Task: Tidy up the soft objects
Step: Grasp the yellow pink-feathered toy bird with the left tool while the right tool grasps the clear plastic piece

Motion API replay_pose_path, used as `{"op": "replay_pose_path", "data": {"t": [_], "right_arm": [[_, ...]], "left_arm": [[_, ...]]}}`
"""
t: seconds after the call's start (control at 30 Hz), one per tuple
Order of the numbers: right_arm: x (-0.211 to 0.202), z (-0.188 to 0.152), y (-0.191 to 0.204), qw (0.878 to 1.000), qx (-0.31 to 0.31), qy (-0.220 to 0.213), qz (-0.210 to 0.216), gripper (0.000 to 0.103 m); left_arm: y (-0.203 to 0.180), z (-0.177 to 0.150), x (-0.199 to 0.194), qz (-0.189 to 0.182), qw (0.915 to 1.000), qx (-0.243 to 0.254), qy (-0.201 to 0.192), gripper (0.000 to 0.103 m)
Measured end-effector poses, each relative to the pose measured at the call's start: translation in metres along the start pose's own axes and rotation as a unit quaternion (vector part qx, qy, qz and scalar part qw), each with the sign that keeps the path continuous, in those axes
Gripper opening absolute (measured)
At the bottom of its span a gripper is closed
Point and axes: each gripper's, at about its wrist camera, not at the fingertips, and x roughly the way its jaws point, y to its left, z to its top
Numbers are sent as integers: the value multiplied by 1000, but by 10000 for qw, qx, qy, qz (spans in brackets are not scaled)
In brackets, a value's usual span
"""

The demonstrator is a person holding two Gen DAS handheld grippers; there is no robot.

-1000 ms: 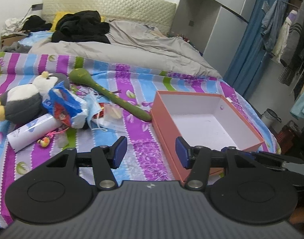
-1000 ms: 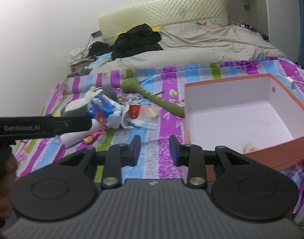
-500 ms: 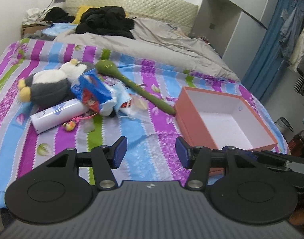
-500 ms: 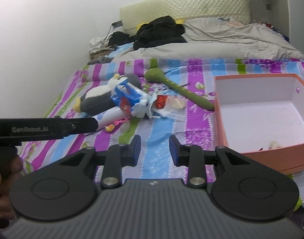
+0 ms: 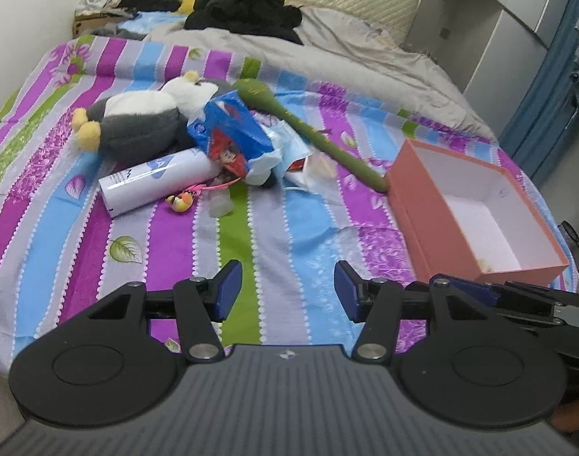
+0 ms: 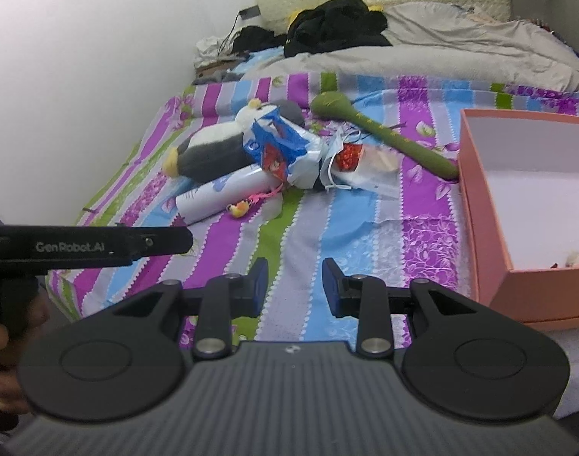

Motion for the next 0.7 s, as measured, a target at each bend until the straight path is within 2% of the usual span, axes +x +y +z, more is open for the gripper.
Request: {"op": "replay_pose_path", "data": {"t": [0.3,0.7], "right_arm": [[47,12,-6,9994,35,350,20,35],[130,36,-29,9972,135,726,-68,35]], "left_arm": [[22,26,52,163,9996,-116,209,60],[75,53,135,526,9968,-354,492,60]]}}
